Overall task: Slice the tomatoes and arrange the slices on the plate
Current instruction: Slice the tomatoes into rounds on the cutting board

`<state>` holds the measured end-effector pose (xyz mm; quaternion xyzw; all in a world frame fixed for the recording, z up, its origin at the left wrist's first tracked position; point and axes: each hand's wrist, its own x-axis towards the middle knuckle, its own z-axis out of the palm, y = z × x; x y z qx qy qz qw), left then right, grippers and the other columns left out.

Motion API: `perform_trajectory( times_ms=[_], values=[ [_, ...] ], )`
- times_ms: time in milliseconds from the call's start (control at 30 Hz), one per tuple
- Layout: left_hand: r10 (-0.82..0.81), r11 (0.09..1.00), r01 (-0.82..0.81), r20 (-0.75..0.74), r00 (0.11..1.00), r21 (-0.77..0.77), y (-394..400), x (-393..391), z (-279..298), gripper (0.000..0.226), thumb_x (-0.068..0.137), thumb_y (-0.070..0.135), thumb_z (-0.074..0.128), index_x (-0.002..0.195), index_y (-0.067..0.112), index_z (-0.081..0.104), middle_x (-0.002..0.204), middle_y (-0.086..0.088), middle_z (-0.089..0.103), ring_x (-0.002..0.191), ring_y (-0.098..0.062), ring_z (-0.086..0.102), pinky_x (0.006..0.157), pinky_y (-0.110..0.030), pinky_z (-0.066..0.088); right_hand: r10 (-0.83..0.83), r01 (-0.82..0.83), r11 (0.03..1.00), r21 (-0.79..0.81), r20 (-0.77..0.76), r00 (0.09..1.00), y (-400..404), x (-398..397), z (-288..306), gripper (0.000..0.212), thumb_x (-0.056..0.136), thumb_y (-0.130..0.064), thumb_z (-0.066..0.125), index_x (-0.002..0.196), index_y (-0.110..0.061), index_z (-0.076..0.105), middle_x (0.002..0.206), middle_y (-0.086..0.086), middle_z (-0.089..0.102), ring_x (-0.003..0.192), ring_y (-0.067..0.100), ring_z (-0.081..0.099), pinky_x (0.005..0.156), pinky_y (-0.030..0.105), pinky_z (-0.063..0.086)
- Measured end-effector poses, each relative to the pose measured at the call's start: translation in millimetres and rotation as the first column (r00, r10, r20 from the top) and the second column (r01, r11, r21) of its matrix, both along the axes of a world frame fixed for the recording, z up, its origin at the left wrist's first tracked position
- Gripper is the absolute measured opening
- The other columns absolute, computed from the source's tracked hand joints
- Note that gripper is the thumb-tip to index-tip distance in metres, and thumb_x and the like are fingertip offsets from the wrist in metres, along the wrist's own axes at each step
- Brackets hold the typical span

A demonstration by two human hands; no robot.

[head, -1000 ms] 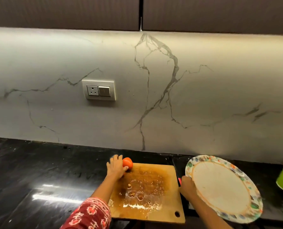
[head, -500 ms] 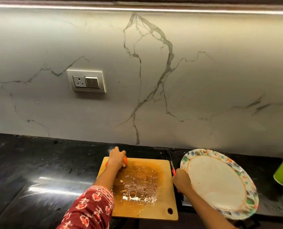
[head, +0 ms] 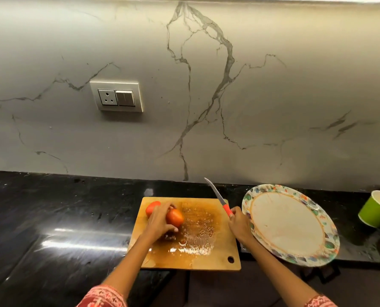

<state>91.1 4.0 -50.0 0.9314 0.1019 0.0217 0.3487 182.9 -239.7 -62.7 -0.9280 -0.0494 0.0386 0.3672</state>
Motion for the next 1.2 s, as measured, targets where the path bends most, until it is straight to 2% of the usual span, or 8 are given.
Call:
perform_trajectory(
  times_ms=[133,233,433,600,700,900,1100,1200],
  values=[
    [-0.057,0.998,0.058,-0.029,0.998,0.020,-12.3,-24.2,-9.5,0.077,0.063,0.015,0.082,0.125,0.030,0.040,0.124,0.002,0.048,0.113,-0.016,0.043,0.094,-0.031,0.042,-0.033,0.046,0.984,0.171,-0.080,0.996,1.2,-12.8,-7.8,0.011,0.097,-0.015,0.046,0.090,-0.009,0.050,0.079,0.003,0.053,0.076,0.020,0.054,0.065,0.032,0.042],
    [-0.068,0.997,0.071,-0.113,0.991,0.023,-20.1,-33.0,-15.9,0.079,0.064,0.024,0.082,0.129,0.031,0.038,0.131,0.001,0.040,0.121,-0.019,0.037,0.101,-0.034,0.035,-0.049,0.082,0.962,0.260,-0.129,0.990,6.4,-25.1,-9.9,0.020,0.093,-0.030,0.054,0.090,-0.010,0.053,0.084,0.003,0.055,0.075,0.015,0.053,0.061,0.025,0.039],
    [0.159,0.976,-0.164,-0.041,0.986,-0.145,-41.1,-35.1,-18.4,0.038,0.080,0.044,0.065,0.110,0.028,0.047,0.119,-0.004,0.038,0.116,-0.026,0.040,0.098,-0.036,0.034,-0.022,0.103,0.920,0.379,-0.213,0.977,13.3,-42.8,-17.5,0.020,0.087,-0.032,0.064,0.096,-0.015,0.057,0.092,0.002,0.058,0.088,0.017,0.056,0.073,0.029,0.041],
    [0.084,0.976,-0.109,-0.134,0.987,-0.188,-47.7,-25.5,-13.6,0.058,0.075,0.024,0.074,0.119,0.028,0.036,0.131,-0.009,0.040,0.123,-0.029,0.040,0.101,-0.042,0.038,0.114,0.024,0.883,0.469,-0.263,0.958,12.4,-56.9,-4.3,0.019,0.089,-0.029,0.062,0.092,-0.011,0.063,0.075,-0.002,0.060,0.063,0.005,0.057,0.053,0.016,0.042],
    [0.041,0.981,-0.060,-0.105,0.994,-0.185,-50.6,-26.1,-12.3,0.073,0.070,0.018,0.078,0.128,0.023,0.034,0.134,-0.007,0.042,0.125,-0.027,0.040,0.101,-0.039,0.037,0.175,0.015,0.862,0.507,-0.325,0.929,17.3,-64.3,2.4,0.018,0.090,-0.026,0.061,0.096,-0.009,0.062,0.061,-0.005,0.047,0.042,0.002,0.039,0.037,0.014,0.029],
    [0.028,0.929,0.010,0.097,0.995,-0.370,-58.5,-34.6,-18.2,0.078,0.058,0.008,0.084,0.121,0.026,0.041,0.122,0.004,0.046,0.116,-0.014,0.046,0.087,-0.017,0.045,0.309,-0.062,0.832,0.551,-0.368,0.877,27.5,-71.3,5.8,0.019,0.091,-0.023,0.060,0.108,-0.017,0.062,0.059,-0.003,0.045,0.040,0.003,0.034,0.037,0.016,0.025],
    [0.002,0.936,0.023,0.071,0.998,-0.352,-59.4,-38.2,-27.8,0.062,0.058,0.013,0.084,0.108,0.026,0.050,0.120,0.002,0.047,0.115,-0.018,0.048,0.088,-0.023,0.048,0.310,-0.101,0.847,0.521,-0.330,0.892,30.5,-80.3,3.9,0.020,0.090,-0.018,0.060,0.108,-0.011,0.063,0.072,-0.001,0.056,0.041,0.002,0.040,0.038,0.014,0.031],
    [0.018,0.936,0.005,0.064,0.998,-0.351,-58.2,-40.9,-26.3,0.058,0.063,0.016,0.083,0.112,0.022,0.052,0.120,0.001,0.045,0.112,-0.012,0.045,0.081,-0.010,0.046,0.316,-0.101,0.838,0.537,-0.325,0.891,31.6,-82.4,4.2,0.021,0.090,-0.018,0.060,0.110,-0.011,0.063,0.075,-0.003,0.056,0.040,-0.001,0.045,0.038,0.011,0.033]
  ],
)
